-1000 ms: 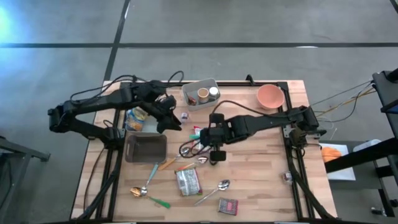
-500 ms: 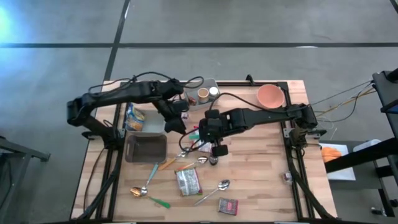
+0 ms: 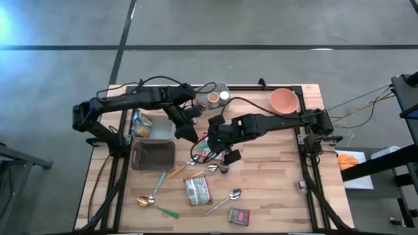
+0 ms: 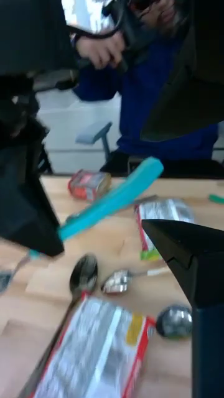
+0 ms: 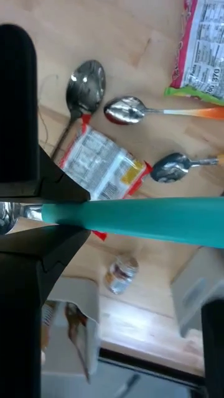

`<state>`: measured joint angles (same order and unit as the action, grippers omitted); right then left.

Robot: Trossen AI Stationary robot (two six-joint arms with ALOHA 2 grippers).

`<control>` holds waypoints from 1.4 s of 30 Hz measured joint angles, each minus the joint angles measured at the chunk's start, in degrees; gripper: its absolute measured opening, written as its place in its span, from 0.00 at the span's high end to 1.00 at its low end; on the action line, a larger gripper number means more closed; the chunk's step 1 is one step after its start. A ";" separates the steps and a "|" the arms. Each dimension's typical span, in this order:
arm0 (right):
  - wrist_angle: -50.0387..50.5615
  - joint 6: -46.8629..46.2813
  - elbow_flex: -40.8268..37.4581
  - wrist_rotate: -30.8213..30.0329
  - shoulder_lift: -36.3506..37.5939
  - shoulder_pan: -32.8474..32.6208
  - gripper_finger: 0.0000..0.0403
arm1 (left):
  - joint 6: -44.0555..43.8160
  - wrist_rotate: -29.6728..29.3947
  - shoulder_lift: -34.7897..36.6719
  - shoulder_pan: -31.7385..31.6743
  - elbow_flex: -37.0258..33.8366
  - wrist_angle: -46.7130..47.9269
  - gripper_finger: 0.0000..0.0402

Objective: Pick & Place Food Item
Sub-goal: Put the right blue spoon into the black bin

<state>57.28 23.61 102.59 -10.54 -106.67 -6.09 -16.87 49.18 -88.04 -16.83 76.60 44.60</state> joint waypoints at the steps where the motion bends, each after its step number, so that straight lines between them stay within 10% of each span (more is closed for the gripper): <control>1: -0.30 1.09 0.00 0.00 0.00 0.00 0.91 | 0.22 0.81 -0.43 0.33 0.00 -0.03 0.46; 17: -0.68 -0.34 -0.26 0.02 0.00 -0.28 0.91 | 0.93 0.61 1.60 0.75 0.31 1.04 0.46; 29: -6.22 -25.18 0.28 -1.47 0.09 -1.84 0.91 | 7.76 -25.61 11.62 3.27 -0.41 6.10 0.46; 36: -12.22 -29.28 0.28 -9.72 1.26 -3.82 0.91 | 3.24 -42.30 23.87 11.02 -10.03 -8.98 0.46; 42: -18.04 -29.97 0.26 -13.45 1.73 -3.85 0.91 | 0.53 -43.78 33.10 13.62 -24.51 -27.42 0.46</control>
<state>39.24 -6.36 102.85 -23.99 -104.95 -9.93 -16.34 5.40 -54.94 -3.21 52.08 17.18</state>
